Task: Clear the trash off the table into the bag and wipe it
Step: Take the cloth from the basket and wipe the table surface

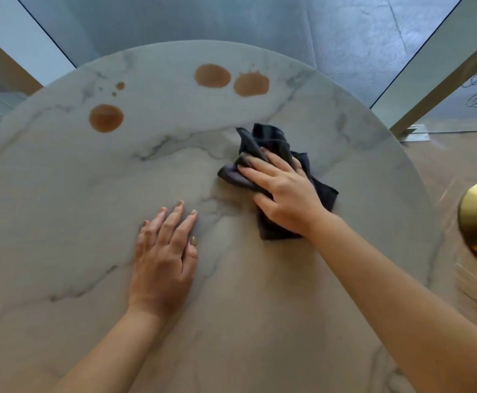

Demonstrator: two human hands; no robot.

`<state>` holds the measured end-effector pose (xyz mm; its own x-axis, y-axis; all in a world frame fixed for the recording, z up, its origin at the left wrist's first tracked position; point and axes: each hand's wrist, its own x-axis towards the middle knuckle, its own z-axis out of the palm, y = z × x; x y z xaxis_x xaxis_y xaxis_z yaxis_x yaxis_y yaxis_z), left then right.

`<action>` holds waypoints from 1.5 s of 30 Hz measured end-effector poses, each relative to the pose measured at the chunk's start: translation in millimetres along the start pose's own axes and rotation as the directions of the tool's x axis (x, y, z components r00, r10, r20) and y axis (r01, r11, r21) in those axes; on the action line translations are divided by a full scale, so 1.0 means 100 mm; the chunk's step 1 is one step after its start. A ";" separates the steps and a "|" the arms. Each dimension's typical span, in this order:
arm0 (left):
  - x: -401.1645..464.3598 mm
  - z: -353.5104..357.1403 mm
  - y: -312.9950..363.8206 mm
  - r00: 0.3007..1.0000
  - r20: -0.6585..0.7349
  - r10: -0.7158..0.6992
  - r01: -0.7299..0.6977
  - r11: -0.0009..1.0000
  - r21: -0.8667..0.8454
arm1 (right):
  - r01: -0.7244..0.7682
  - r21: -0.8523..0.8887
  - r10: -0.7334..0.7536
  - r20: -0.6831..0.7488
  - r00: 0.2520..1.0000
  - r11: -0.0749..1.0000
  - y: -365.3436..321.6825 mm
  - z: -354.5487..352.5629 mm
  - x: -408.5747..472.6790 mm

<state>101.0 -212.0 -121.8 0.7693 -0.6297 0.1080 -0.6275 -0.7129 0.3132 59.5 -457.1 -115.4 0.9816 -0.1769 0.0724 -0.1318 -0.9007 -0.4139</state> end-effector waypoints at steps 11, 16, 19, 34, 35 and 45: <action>0.01 0.02 -0.02 1.000 -0.015 0.009 -0.009 1.000 0.000 | -0.236 -0.015 0.235 -0.051 0.971 0.972 -0.12 0.09 0.50; 0.02 0.03 -0.01 1.000 -0.009 0.001 -0.001 1.000 -0.006 | -0.096 -0.071 0.093 -0.046 0.995 0.993 -0.12 -0.04 -0.82; 0.02 0.04 -0.02 1.000 -0.021 0.001 -0.001 1.000 -0.012 | -0.461 -0.036 0.455 -0.111 0.884 0.887 0.41 -0.32 -0.59; 0.01 -0.08 0.00 0.994 -0.062 -0.093 0.073 0.960 -0.272 | -0.080 -0.042 0.081 0.026 0.996 0.996 -0.34 0.03 -1.06; 0.01 -0.11 0.00 0.993 -0.061 -0.100 0.081 0.963 -0.257 | -0.210 -0.032 0.210 0.000 0.978 0.977 -0.24 -0.03 -0.96; -0.31 -0.48 0.29 0.922 -0.357 -0.152 -0.008 0.912 -0.411 | -0.216 0.328 0.157 0.196 0.968 0.920 -1.44 0.37 -0.23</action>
<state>65.1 -198.5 -71.2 0.8475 -0.3616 0.3886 -0.5292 -0.5179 0.6721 61.1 -308.6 -91.2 0.9566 -0.2346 -0.1731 -0.2875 -0.6599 -0.6941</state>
